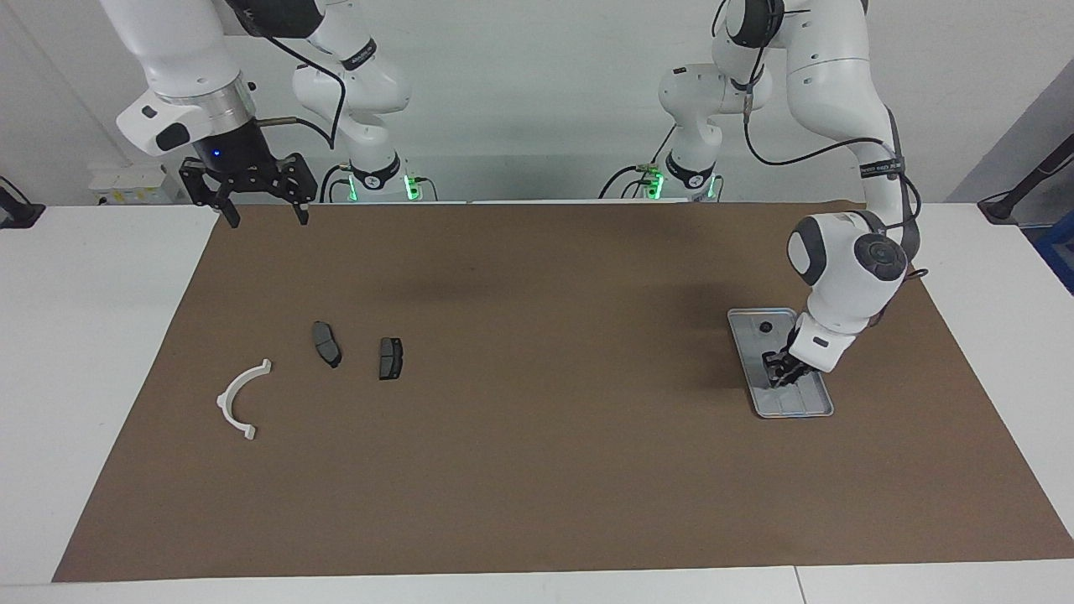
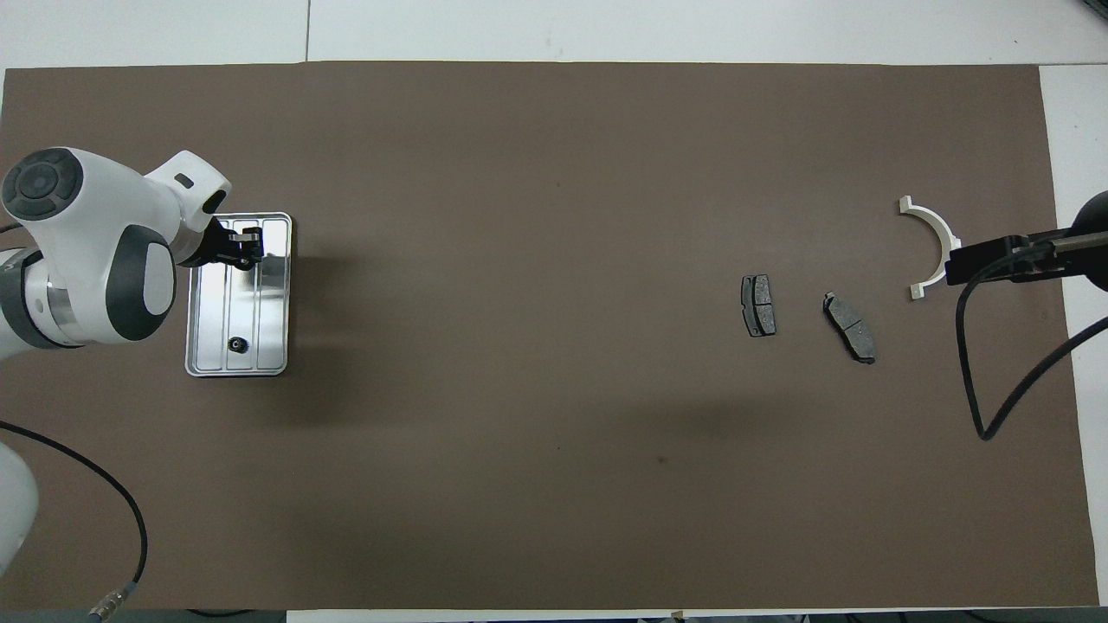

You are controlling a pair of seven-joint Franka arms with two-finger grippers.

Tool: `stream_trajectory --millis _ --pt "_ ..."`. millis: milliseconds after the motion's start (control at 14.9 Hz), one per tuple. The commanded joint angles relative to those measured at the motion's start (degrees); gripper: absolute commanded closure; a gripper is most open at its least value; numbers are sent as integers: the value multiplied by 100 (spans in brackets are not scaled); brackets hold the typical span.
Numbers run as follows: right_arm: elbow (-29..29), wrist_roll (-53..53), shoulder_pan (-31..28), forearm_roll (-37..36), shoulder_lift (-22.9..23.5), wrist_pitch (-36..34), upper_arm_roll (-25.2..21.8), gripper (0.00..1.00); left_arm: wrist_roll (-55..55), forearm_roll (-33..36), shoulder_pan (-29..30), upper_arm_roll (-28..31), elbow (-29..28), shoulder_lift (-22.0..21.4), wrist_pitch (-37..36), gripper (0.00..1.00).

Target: Pick bearing gear from pile to tray

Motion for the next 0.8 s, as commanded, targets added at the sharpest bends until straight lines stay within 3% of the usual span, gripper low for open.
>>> stream_trajectory --millis 0,737 --pt "-29 85 53 87 -19 -8 -92 0 114 11 85 -57 -96 -16 120 96" --pt "-38 76 -44 87 -28 -43 -13 0 255 11 199 -48 -210 -34 120 95"
